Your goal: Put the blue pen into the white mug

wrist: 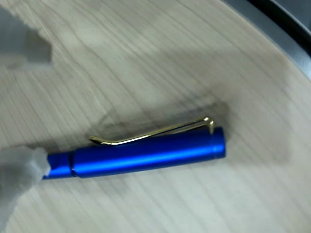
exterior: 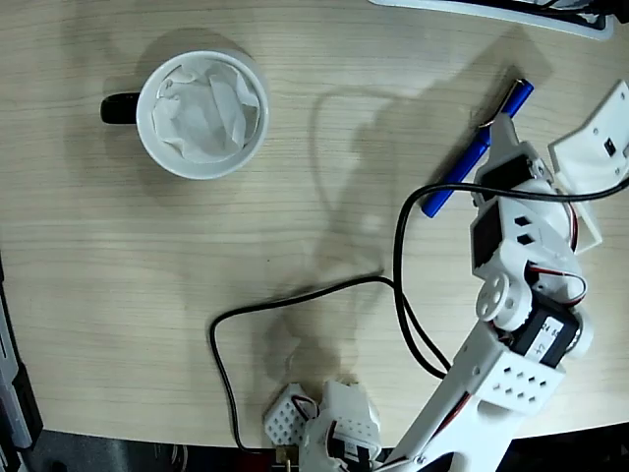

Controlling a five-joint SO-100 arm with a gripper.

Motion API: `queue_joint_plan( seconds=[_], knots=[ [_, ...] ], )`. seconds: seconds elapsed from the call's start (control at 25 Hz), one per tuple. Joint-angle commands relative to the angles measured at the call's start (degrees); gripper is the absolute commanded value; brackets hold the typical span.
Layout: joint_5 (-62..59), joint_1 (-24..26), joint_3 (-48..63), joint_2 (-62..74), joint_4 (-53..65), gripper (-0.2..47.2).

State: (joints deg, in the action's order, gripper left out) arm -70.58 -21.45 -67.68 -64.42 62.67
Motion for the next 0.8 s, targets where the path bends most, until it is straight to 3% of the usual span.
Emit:
queue_joint_plan(
  seconds=[0.0, 0.24, 0.4, 0.76],
  knots=[
    [-5.27, -1.23, 5.27, 1.85, -0.09, 14.4],
    [-14.59, -1.93, 6.42, 7.21, -0.35, 14.6],
    [-16.26, -1.93, 6.5, 9.32, -0.79, 21.1],
    [-16.79, -2.29, 6.5, 13.89, -5.63, 21.1]
  ],
)
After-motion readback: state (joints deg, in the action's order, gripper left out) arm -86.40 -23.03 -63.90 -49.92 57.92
